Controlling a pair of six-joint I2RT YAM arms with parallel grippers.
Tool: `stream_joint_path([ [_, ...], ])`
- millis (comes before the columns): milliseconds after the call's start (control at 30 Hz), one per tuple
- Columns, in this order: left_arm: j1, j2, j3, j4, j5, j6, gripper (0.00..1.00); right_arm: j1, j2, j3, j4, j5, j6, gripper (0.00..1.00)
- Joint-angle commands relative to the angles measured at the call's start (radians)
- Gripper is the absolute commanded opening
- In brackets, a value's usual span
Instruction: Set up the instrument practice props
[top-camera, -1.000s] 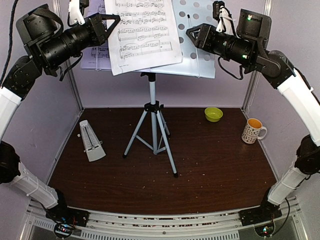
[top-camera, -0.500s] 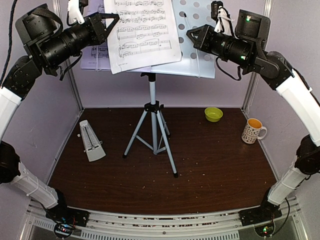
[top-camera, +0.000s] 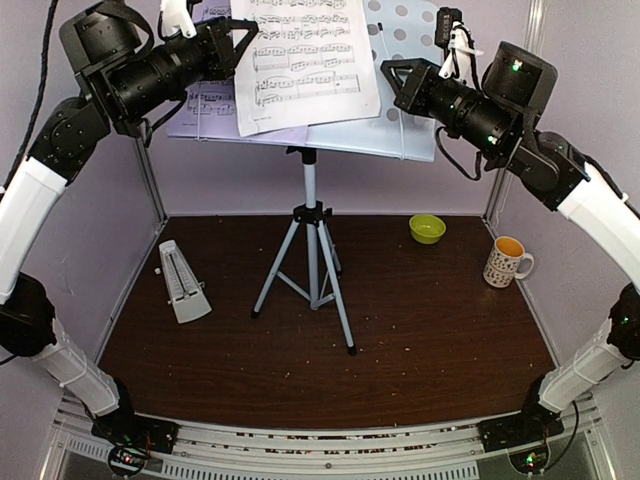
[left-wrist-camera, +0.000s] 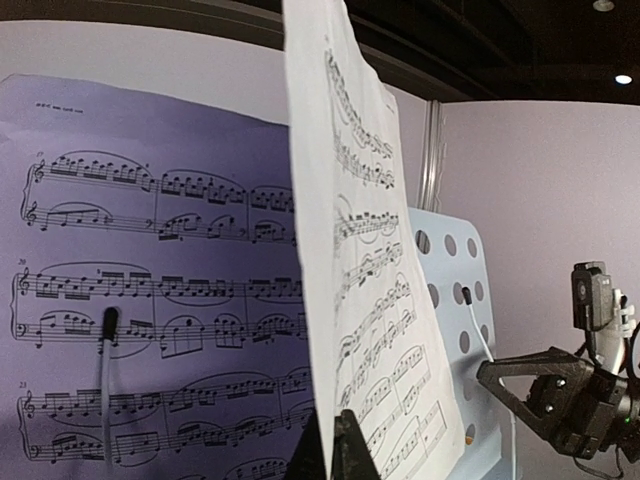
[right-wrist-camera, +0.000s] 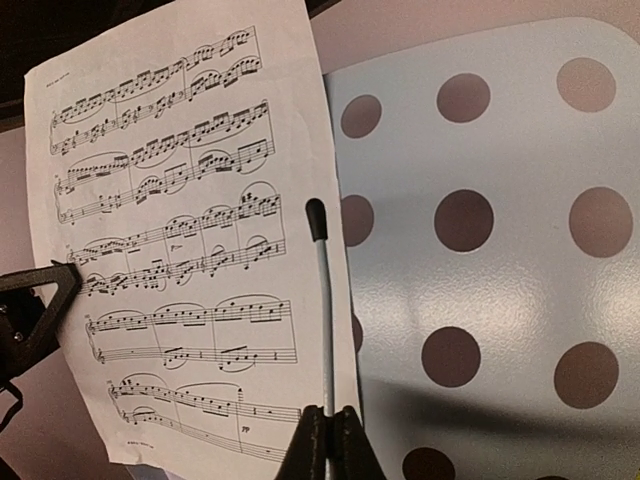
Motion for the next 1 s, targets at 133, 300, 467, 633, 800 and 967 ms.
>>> stream_joint_path([
  [133,0.014,0.068,0.099,-0.001,0.048,0.065,0.0,0.025,-0.055,-0.095,0.149,-0.026,-0.122,0.0],
  [300,0.031,0.087,0.113,-0.001,0.111,0.068,0.0,0.027,-0.068,-0.129,0.196,-0.046,-0.153,0.0],
  [467,0.05,0.122,0.147,-0.007,0.208,0.083,0.0,0.03,-0.07,-0.135,0.208,-0.058,-0.166,0.0],
  [633,0.055,0.162,0.197,-0.027,0.262,0.097,0.0,0.034,-0.073,-0.138,0.21,-0.067,-0.175,0.0],
  [800,0.061,0.184,0.214,-0.037,0.301,0.1,0.0,0.037,-0.075,-0.143,0.217,-0.072,-0.181,0.0],
  [967,0.066,0.198,0.228,-0.048,0.323,0.103,0.0,0.039,-0.077,-0.147,0.222,-0.074,-0.181,0.0],
])
